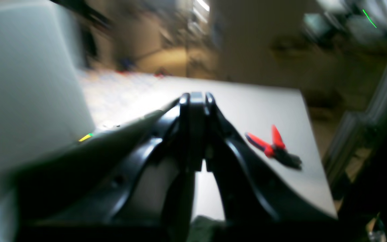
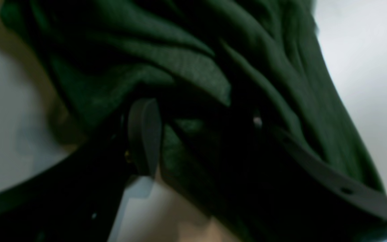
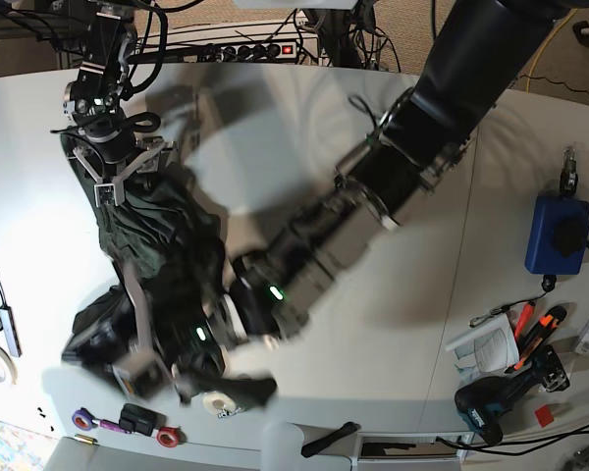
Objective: Layout the t-shirt on the table in an organized manner, then fold the t-shirt properly
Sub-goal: 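Grasp the t-shirt with both grippers and lift it off the table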
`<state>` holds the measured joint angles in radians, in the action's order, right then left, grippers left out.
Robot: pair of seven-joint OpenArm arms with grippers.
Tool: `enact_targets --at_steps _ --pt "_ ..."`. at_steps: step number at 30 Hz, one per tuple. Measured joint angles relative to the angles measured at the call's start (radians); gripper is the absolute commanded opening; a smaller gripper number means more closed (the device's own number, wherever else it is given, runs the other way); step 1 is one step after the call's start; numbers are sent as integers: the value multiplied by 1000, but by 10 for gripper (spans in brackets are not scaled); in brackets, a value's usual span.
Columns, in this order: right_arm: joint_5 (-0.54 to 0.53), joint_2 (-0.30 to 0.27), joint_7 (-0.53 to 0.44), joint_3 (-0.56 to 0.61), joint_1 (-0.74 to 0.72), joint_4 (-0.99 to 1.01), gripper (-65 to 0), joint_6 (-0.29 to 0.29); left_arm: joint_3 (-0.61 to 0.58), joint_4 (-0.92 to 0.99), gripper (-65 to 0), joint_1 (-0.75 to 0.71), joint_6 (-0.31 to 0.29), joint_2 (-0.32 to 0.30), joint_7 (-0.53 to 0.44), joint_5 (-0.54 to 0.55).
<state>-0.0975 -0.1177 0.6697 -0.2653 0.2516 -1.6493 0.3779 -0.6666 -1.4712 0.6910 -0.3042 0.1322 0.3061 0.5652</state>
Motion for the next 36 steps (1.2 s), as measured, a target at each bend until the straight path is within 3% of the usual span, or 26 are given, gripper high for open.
enact_targets --at_steps 3,7,11,15,17,19,27,28,30,31,32,36 --pt "2 -2 -73 25 -19 63 -326 -14 -144 43 -650 -47 -7 0 -90 -87" --pt "2 -9 -61 47 -27 70 -326 -13 -261 91 -650 -59 -16 0 -177 -158" --pt "6 -15 -69 127 -34 70 -326 8 -280 97 -650 -52 -12 0 -181 -164" --pt "32 -10 -218 237 11 70 -326 14 -281 98 -650 -23 0 0 -181 -164" --pt "48 -6 -271 291 26 70 -326 14 -282 98 -650 3 56 0 -182 -164" --pt "60 -6 -280 332 25 70 -326 15 -280 98 -650 17 106 0 -180 -162" --pt "102 5 -307 429 23 70 -326 15 -277 98 -650 -21 121 0 -162 -160" --pt "107 5 -307 437 23 70 -326 15 -277 98 -594 -30 121 0 -163 -160" --pt "108 5 -309 449 22 70 -326 15 -277 98 -376 -52 121 0 -157 -161" --pt "108 6 -309 451 21 70 -326 15 -278 98 -322 -63 122 0 -145 -158" --pt "109 7 -309 452 21 70 -326 15 -278 98 -315 -70 138 0 -141 -158" --pt "112 7 -309 452 20 70 -326 16 -277 98 -315 -82 351 0 -141 -156"
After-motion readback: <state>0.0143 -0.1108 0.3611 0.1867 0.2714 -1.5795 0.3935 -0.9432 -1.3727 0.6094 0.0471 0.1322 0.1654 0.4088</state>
